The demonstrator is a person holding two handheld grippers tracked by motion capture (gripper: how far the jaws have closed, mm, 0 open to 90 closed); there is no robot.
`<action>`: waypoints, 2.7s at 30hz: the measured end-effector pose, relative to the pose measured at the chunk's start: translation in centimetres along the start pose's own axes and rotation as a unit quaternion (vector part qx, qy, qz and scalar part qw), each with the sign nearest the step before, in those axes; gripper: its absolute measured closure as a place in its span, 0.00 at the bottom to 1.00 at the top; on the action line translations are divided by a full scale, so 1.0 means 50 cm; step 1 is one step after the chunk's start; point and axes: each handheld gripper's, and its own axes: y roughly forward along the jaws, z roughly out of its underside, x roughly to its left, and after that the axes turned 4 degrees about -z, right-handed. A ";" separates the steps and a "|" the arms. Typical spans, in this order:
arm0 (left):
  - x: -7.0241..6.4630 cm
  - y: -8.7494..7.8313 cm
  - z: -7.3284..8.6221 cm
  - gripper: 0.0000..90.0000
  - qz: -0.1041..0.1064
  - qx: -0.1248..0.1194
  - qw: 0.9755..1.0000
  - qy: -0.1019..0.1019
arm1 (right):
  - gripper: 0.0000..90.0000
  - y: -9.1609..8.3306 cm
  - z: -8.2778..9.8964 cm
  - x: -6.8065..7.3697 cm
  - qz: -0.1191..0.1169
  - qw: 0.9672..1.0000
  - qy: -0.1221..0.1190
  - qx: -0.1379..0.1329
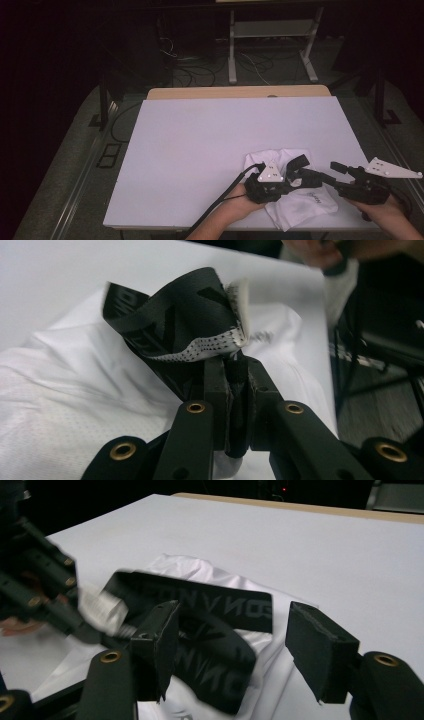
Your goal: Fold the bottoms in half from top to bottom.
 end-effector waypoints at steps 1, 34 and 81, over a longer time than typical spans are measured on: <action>-0.003 -0.001 0.002 0.90 0.011 0.001 1.000 0.007 | 0.42 -0.001 -0.002 -0.001 0.002 1.000 0.001 -0.002; -0.002 -0.004 0.045 0.74 0.098 0.061 0.993 0.041 | 0.89 0.154 -0.118 -0.033 -0.034 0.993 0.036 0.106; 0.058 -0.095 0.060 0.46 0.044 -0.013 0.997 -0.067 | 0.72 -0.024 0.069 -0.004 -0.028 0.979 0.119 0.166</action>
